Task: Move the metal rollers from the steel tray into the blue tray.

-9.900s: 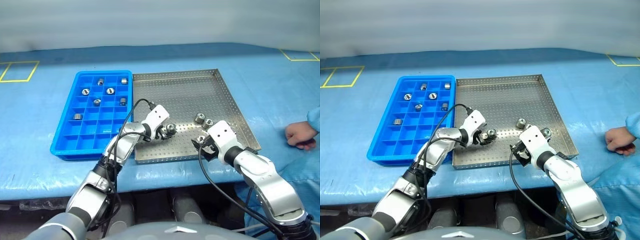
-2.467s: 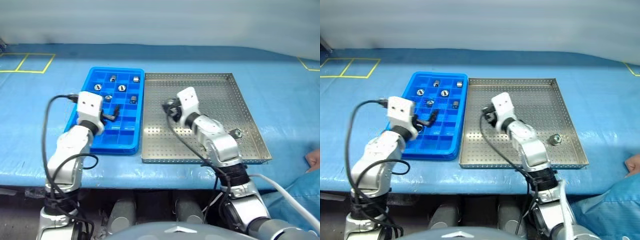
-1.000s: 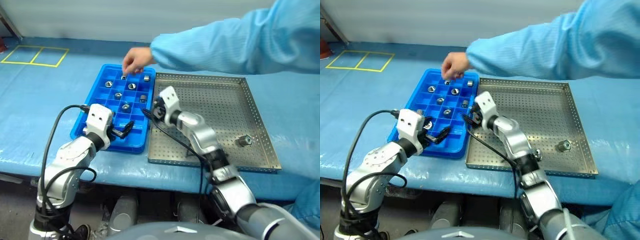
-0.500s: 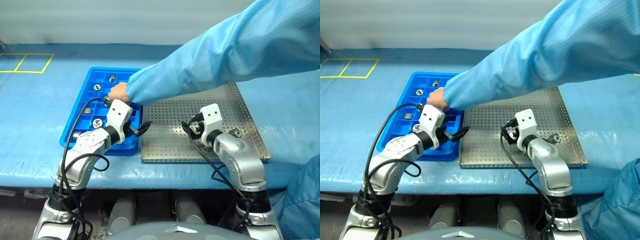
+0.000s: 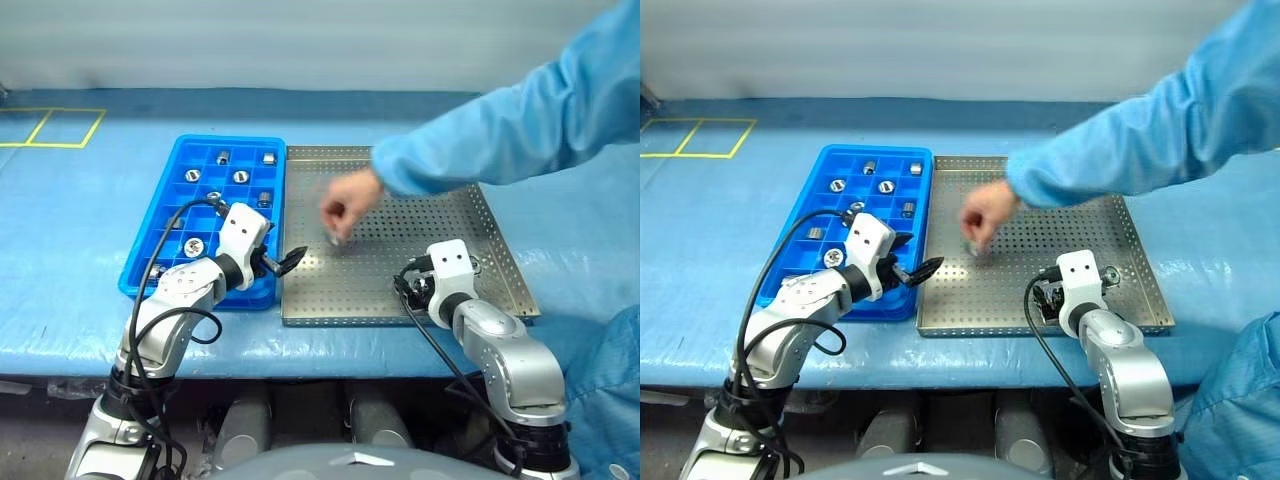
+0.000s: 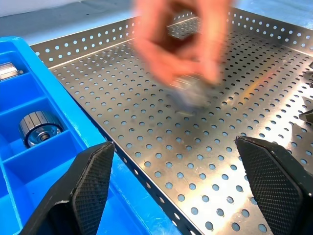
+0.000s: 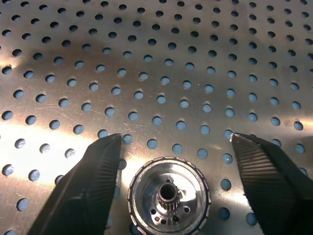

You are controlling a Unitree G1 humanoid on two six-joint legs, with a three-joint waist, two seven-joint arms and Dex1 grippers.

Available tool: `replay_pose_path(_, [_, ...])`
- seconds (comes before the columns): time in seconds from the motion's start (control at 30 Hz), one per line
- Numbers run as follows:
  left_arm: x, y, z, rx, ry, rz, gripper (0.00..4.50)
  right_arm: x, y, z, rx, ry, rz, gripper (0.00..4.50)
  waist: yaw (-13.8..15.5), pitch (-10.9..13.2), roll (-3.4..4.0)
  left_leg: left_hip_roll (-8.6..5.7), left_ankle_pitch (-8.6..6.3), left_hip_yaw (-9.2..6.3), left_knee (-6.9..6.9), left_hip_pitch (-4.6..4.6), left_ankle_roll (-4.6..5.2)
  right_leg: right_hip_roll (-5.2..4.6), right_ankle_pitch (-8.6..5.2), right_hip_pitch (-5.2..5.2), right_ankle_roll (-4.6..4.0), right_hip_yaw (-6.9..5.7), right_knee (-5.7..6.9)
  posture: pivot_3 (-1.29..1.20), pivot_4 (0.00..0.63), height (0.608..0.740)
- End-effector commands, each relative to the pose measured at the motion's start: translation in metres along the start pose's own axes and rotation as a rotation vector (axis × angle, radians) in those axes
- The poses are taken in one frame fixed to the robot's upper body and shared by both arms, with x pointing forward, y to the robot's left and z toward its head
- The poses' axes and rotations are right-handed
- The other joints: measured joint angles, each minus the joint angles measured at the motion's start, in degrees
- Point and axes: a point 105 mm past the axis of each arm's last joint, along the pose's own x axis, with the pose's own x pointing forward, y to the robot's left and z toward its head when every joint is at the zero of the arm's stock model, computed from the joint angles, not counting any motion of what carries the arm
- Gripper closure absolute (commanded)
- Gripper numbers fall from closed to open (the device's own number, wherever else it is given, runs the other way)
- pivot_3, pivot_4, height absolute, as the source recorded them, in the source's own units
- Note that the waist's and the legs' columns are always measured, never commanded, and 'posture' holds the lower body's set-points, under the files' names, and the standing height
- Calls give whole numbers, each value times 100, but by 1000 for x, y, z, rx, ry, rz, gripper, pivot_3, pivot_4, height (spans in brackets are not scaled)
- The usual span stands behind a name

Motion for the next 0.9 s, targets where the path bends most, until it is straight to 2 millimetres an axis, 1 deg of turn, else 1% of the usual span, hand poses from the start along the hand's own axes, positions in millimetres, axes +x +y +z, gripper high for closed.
replay_pose_path(0.03, [-1, 2, 10, 25, -39, 5, 143, -1, 5, 6, 9, -31, 14, 1954, 4, 0, 0, 0, 0, 0, 0, 0, 0, 0, 0, 0, 0, 0, -1, 18, 150, 740])
replay_pose_path(0.1, [-3, 4, 10, 28, -38, 17, 143, -1, 8, 13, -4, -53, 20, 2551, 4, 0, 0, 0, 0, 0, 0, -2, 0, 0, 0, -1, 0, 0, -2, 27, 150, 740])
replay_pose_path(0.33, [-10, 12, 12, 26, -52, 63, 143, 0, 17, 35, -35, -124, 58, 2551, 4, 0, 0, 0, 0, 0, 2, 1, 0, 0, 1, -1, 1, 0, 3, 58, 150, 740])
replay_pose_path(0.37, [-11, 13, 12, 24, -54, 71, 143, 0, 20, 39, -38, -137, 70, 2551, 9, 0, 0, 0, 0, 0, 2, 1, 0, 0, 1, -1, 1, 0, 3, 61, 150, 740])
replay_pose_path(0.47, [-18, 21, 16, 17, -75, 108, 143, -2, 35, 60, -71, -208, 129, 2551, 5, 1, -1, 0, 0, 0, 1, -2, 0, 0, 1, -2, 1, 0, 0, 75, 150, 740])
replay_pose_path(0.57, [-32, 35, 17, 29, -76, 181, 143, -1, 60, 83, -107, -283, 230, 2551, -11, 2, 0, 2, 0, 0, -1, 0, 1, 1, 1, -4, 2, 0, 2, 87, 150, 740])
replay_pose_path(0.63, [-46, 47, 18, 44, -65, 245, 143, 1, 87, 99, -131, -334, 339, 2551, -3, 2, 0, 4, 0, -2, -2, 2, 1, 5, 1, -3, 1, -1, 5, 120, 150, 740])
replay_pose_path(0.8, [-77, 69, 18, 80, -31, 381, 143, 8, 145, 129, -198, -451, 538, 2551, 73, 2, -1, 8, 0, -4, -7, 2, 1, 7, 0, -3, -1, -5, 3, 184, 150, 740])
replay_pose_path(0.9, [-98, 92, 11, 81, 28, 546, 143, 10, 182, 141, -192, -490, 671, 2551, 153, 5, -4, 7, 0, -4, -9, 0, 0, 5, 1, -4, -1, -5, -1, 220, 150, 740])
